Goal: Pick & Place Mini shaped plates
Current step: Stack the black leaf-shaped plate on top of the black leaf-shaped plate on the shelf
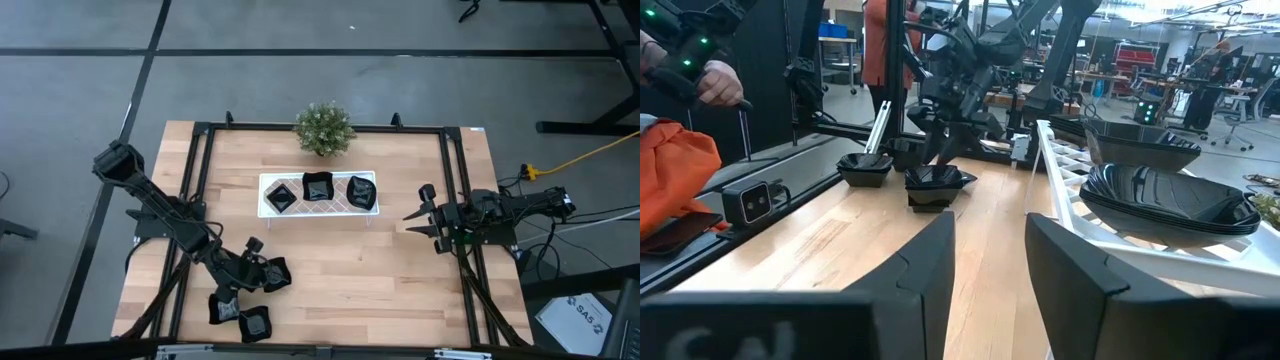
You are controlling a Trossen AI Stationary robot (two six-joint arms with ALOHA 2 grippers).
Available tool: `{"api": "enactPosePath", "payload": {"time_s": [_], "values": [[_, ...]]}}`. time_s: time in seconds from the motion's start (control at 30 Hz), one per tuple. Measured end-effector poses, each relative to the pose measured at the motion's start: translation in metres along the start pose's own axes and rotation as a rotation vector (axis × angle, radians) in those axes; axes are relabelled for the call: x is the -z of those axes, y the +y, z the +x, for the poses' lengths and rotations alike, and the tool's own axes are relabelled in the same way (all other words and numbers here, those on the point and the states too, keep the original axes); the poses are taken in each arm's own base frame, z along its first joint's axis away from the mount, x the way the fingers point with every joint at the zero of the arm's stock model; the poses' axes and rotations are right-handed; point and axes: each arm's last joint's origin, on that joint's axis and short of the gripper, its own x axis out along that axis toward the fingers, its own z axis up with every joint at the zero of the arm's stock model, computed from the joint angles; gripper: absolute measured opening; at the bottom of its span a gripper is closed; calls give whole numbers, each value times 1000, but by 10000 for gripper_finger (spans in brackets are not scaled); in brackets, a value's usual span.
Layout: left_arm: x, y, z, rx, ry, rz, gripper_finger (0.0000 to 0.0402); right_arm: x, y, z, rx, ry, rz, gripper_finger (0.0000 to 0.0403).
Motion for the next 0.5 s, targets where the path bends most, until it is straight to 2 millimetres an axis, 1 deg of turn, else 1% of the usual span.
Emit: {"api": "enactPosePath", "payload": {"time_s": [0.27, 0.37, 0.5], "values": [[1, 0, 0, -9, 15, 21, 138, 0, 0, 0, 0, 0, 0, 124], [2, 0, 0, -9, 16, 26, 122, 0, 0, 0, 0, 0, 0, 124], [1, 0, 0, -8, 16, 55, 90, 0, 0, 0, 0, 0, 0, 124]]}}
